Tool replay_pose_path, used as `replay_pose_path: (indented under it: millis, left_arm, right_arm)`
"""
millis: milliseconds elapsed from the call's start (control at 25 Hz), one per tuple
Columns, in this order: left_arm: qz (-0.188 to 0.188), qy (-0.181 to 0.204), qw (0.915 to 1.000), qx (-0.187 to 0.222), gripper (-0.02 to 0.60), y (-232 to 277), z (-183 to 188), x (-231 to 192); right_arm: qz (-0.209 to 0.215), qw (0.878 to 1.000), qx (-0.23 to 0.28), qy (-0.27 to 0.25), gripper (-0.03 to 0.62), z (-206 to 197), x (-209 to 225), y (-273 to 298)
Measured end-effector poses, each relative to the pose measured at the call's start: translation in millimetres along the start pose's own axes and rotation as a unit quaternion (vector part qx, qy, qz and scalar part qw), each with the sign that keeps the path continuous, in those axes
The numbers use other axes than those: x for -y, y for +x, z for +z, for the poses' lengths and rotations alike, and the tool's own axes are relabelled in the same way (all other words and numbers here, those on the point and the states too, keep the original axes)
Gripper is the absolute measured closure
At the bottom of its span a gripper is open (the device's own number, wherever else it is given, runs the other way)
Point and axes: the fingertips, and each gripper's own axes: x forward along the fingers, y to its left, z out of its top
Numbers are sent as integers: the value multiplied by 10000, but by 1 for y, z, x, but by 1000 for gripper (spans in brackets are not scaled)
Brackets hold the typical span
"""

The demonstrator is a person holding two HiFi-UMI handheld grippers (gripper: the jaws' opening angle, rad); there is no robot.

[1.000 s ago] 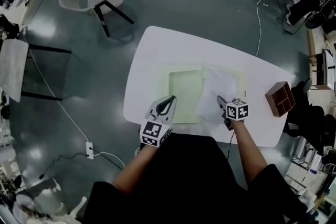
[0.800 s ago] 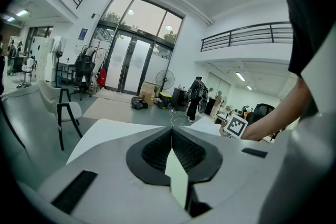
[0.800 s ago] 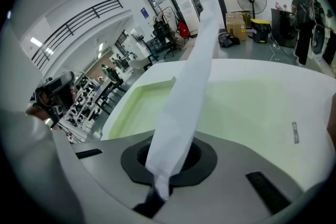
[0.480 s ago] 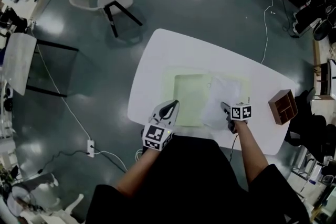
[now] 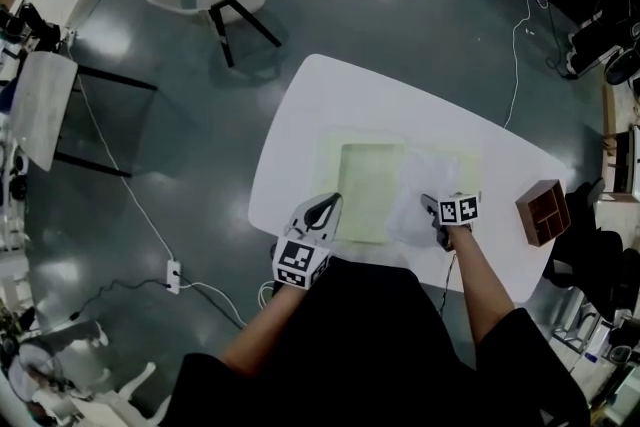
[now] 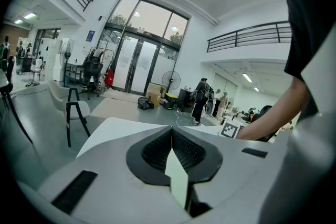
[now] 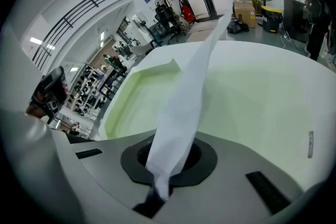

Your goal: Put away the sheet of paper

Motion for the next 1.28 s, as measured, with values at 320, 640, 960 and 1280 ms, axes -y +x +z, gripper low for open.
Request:
replay_pose_path:
  millis: [320, 640, 960, 1280]
  left_arm:
    - [125, -59, 9999, -26, 578, -9, 0, -10]
    - [289, -166, 9994, -7, 577, -23, -3, -27]
    - [298, -211, 9993, -29, 578, -27, -5, -40]
    - [312, -269, 9991, -89, 577, -34, -9, -55]
  right_arm:
    - [170, 9995, -182, -206, 595, 9, -18, 20]
    - [272, 9985, -356, -324, 595, 12, -36, 38]
    - [308, 9981, -460, -279, 594, 18, -52, 53]
    - [530, 9978, -354, -173, 594, 26, -76, 71]
